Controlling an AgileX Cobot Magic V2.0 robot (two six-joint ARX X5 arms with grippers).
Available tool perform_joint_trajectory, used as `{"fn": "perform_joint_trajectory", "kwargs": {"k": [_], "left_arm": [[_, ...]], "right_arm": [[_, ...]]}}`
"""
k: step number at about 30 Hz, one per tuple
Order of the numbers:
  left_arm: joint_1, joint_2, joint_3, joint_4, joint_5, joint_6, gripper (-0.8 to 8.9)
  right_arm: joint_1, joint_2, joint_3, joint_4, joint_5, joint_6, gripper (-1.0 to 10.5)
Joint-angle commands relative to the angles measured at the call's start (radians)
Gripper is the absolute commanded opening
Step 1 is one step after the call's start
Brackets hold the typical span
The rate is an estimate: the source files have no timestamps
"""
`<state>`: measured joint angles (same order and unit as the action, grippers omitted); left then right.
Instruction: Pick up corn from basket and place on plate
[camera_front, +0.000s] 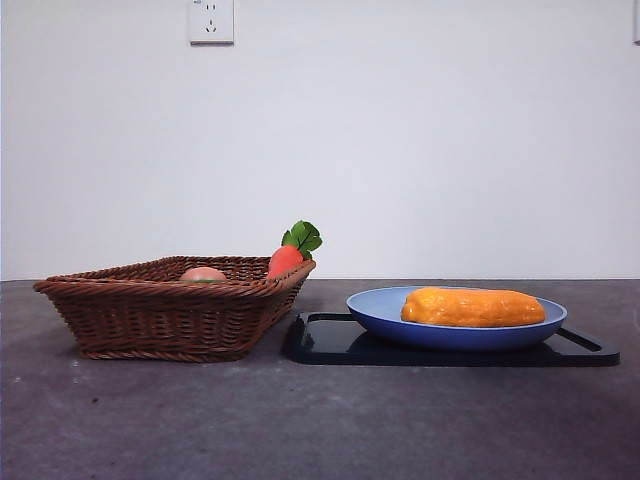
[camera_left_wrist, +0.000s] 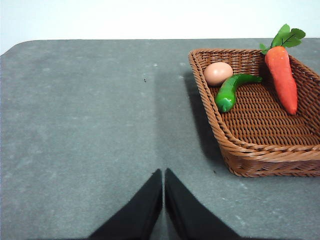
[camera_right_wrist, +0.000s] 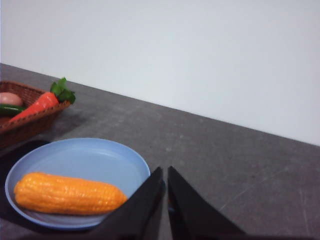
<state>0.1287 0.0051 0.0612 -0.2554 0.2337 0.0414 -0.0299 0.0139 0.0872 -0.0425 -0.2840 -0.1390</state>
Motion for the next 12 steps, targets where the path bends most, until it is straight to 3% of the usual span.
{"fn": "perform_joint_trajectory", "kwargs": {"k": [1, 12], "left_arm": [[0.003, -0.002, -0.024, -0.013, -0.001, 0.002, 0.08], [0.003, -0.002, -0.024, -0.013, -0.001, 0.002, 0.08]], "right_arm": [[-0.001, -0.010, -0.027, 0.012, 0.000, 0.034, 0.0], [0.000, -0.010, -0.071, -0.100, -0.003, 0.055, 0.0]]}}
